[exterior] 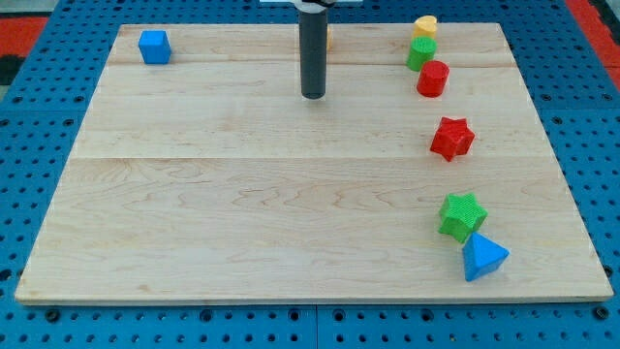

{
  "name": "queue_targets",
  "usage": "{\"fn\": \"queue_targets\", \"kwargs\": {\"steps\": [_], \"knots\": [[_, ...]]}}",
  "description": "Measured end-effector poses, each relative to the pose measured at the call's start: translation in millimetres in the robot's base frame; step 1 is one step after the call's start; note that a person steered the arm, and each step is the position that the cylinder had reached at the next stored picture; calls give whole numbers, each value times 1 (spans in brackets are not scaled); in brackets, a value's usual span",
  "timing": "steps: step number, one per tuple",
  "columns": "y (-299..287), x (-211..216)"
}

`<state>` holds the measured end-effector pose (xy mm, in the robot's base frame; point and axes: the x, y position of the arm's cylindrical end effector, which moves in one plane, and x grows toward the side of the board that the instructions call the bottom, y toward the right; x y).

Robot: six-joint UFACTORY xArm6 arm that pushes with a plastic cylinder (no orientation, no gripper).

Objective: Move the green star to center left

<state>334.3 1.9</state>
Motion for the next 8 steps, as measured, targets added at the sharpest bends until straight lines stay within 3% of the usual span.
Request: {"fn": "queue_targets", "kwargs": {"steps": [3,7,8], "knots": [[39,-15],[100,-124],[100,-128]]}}
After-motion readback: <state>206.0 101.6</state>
